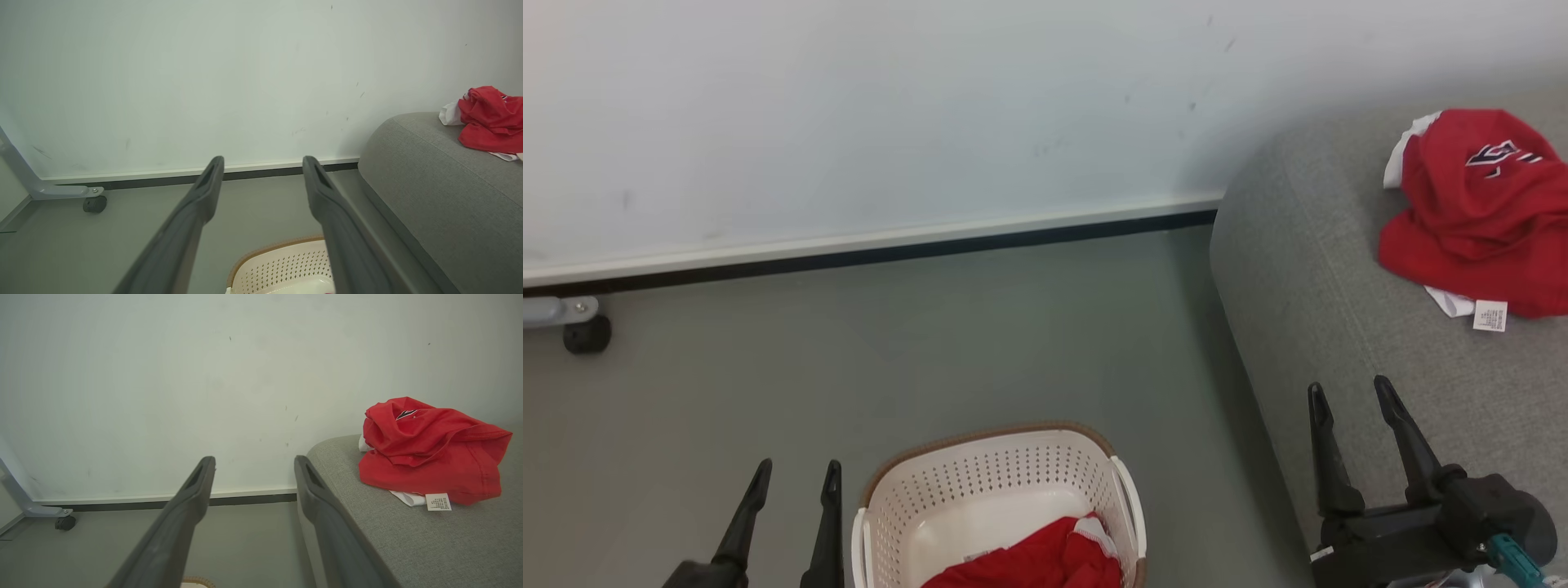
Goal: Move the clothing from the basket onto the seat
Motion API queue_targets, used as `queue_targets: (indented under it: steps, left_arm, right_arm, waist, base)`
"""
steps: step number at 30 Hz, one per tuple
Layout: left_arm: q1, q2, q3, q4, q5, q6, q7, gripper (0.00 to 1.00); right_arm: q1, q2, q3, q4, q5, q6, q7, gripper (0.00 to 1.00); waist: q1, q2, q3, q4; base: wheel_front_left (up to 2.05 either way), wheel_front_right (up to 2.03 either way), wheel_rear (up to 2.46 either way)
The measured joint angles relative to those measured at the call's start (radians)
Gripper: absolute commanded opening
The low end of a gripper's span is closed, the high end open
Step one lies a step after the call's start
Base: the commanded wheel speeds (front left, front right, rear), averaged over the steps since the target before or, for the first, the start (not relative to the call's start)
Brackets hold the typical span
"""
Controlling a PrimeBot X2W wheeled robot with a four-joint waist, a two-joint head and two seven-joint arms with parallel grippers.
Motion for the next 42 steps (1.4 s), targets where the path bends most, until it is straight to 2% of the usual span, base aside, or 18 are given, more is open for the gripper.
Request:
queue_targets:
  steps: [11,28,42]
  left_arm:
    - [-0.132,-0.016,-0.082,0.090,0.024,-0.040,0.050,1.00]
    - [-0.360,-0.073,-0.200,0.365,0.079,-0.118,0.159,1.00]
    - [-0.556,-0.080,-0.256,0.557,0.138,-0.155,0.217,1.00]
  right_arm:
    - [-0.126,-0.013,-0.031,-0.040,-0.015,0.000,0.000,1.00]
    - [-0.296,-0.047,-0.125,-0.095,-0.023,0.000,0.000,1.00]
    - [-0.414,-0.054,-0.178,-0.174,-0.046,0.000,0.000,1.00]
  waist:
    - [0.0001,0.0001,0.131,-0.014]
    - [0.0002,0.0001,0.376,-0.048]
    - [0.0001,0.0002,0.586,-0.061]
  base:
    - [0.00,0.00,0.00]
    - [0.00,0.00,0.00]
    - [0.00,0.00,0.00]
